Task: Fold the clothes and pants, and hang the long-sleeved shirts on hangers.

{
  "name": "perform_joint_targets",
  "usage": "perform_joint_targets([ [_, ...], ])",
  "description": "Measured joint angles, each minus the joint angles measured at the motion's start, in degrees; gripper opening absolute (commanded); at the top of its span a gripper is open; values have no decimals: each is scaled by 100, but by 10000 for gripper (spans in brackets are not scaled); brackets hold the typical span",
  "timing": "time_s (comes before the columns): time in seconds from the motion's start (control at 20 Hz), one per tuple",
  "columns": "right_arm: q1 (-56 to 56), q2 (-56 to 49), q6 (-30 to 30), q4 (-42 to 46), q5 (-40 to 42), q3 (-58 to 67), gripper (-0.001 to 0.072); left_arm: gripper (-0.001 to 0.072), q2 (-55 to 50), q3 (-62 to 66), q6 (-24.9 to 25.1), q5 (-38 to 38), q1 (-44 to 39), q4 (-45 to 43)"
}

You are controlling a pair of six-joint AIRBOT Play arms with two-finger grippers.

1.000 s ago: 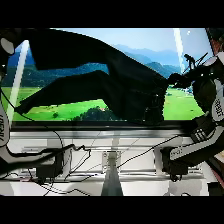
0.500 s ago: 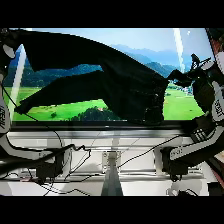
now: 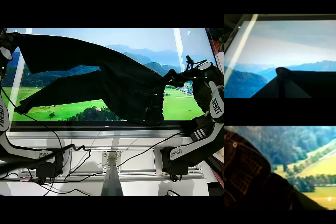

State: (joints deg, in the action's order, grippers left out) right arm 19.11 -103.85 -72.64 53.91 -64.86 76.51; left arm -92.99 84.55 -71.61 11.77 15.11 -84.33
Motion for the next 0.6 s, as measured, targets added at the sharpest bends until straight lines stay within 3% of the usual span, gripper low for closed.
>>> perform_joint_targets([
  [0.05, -81, -28, 116, -85, -92, -11, 41, 31, -2, 0, 0, -9, 4, 0],
  [0.4, -286, 85, 555, -179, 398, 232, 33, 30, 101, 0, -2, 229, 31, 168],
  [0.6, 17, 400, 490, 374, 544, 647, 34, 30, 693, 0, -2, 1102, 308, 236],
])
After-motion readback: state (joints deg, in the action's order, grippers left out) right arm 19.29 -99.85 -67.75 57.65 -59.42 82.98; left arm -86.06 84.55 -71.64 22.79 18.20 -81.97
